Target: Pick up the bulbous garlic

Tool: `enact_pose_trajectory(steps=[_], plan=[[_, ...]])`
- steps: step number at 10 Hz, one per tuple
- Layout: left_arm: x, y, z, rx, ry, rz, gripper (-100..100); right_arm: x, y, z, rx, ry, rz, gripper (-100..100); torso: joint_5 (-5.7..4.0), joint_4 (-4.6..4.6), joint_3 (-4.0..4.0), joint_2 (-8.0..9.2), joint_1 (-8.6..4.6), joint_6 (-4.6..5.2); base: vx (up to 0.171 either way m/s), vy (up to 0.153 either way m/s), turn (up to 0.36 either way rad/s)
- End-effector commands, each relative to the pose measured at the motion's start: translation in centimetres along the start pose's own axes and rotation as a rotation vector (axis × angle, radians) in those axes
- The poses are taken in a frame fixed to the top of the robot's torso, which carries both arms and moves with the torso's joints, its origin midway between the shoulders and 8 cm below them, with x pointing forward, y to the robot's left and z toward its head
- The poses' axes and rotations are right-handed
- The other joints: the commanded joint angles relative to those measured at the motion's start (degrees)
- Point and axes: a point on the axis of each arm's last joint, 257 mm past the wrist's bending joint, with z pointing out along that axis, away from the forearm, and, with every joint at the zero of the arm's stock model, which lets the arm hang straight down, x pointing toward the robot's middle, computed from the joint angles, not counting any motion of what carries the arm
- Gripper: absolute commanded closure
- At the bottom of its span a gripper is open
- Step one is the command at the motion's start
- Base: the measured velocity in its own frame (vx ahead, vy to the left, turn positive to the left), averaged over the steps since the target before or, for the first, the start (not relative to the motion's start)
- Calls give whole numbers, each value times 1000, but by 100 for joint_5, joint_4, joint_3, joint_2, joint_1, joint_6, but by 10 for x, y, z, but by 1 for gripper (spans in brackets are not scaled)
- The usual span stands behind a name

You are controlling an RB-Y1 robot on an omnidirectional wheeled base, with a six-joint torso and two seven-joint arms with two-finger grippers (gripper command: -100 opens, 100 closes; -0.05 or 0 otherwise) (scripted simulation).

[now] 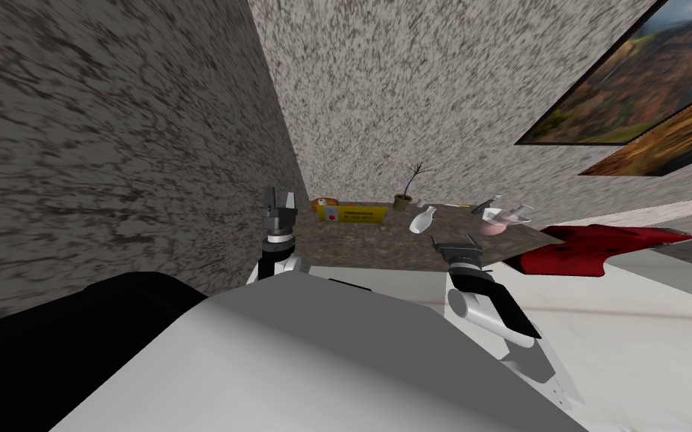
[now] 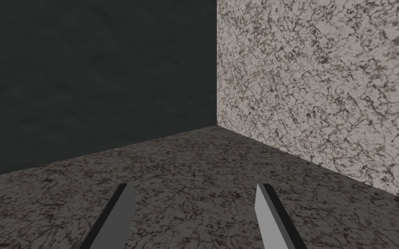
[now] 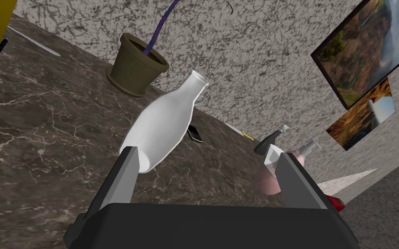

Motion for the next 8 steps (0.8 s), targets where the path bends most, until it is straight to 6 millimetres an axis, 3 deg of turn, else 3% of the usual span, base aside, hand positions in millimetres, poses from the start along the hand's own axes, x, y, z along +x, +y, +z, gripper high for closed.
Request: enact_pose_trajectory(steps=[1, 3, 4, 6, 7, 8], plan=[[0, 0, 0, 0, 0, 0, 0, -17, 3, 4, 14, -50, 60, -100, 0, 0, 0, 0, 0, 0, 15, 53, 53], [0, 0, 0, 0, 0, 0, 0, -17, 3, 4, 12, -50, 109, -100, 1, -1, -1, -2, 6, 0, 12, 43, 9], [0, 0, 0, 0, 0, 0, 0, -33, 5, 8, 24, -98, 151, -100, 0, 0, 0, 0, -1, 0, 19, 49, 46], [0, 0, 0, 0, 0, 0, 0, -33, 5, 8, 22, -99, 201, -100, 1, -1, -2, -3, 5, 0, 14, 43, 14], [0, 0, 0, 0, 0, 0, 0, -49, 6, 11, 31, -147, 246, -100, 0, 0, -1, -1, -1, 0, 20, 51, 43], [0, 0, 0, 0, 0, 0, 0, -49, 6, 11, 29, -147, 273, -100, 0, -1, -2, -4, 4, -2, 15, 55, 32]])
